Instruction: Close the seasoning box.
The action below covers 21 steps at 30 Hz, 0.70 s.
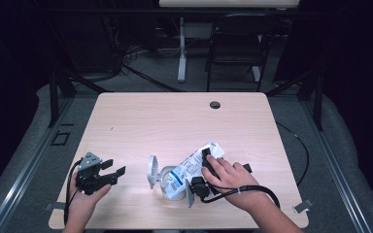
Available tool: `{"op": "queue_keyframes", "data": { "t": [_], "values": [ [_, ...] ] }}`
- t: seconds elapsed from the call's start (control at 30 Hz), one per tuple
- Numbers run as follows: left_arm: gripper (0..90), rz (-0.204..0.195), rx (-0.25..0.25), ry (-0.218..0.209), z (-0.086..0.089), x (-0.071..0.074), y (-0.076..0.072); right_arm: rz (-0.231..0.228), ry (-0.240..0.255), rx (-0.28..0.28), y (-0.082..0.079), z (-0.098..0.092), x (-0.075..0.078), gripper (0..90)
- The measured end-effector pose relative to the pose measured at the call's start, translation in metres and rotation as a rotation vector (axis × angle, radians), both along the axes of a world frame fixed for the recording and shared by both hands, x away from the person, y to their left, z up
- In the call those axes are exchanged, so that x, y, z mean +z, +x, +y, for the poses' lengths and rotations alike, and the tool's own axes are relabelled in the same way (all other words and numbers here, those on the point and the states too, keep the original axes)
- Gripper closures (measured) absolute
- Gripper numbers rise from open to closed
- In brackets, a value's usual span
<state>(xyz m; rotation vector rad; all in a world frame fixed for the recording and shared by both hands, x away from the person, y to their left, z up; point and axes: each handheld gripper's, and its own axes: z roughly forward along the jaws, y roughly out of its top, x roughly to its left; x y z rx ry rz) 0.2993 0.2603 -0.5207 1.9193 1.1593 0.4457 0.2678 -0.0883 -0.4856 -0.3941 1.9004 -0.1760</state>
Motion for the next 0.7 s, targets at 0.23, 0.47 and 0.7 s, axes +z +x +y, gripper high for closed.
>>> {"op": "queue_keyframes", "data": {
  "t": [0.23,0.47,0.7],
  "values": [
    [40.0,0.001,0.001,-0.002,-0.0001,-0.0001,0.0,-0.004,-0.004,0.001,0.0,0.0001,0.0004,58.7],
    [40.0,0.0,0.002,0.0,0.0003,0.0001,0.0,-0.013,-0.013,0.001,0.0001,-0.0001,0.0009,59.2],
    [40.0,0.0,0.002,-0.001,0.0004,0.0003,0.0,-0.018,-0.02,0.0,-0.0001,0.0,0.0018,59.6]
  ]
}}
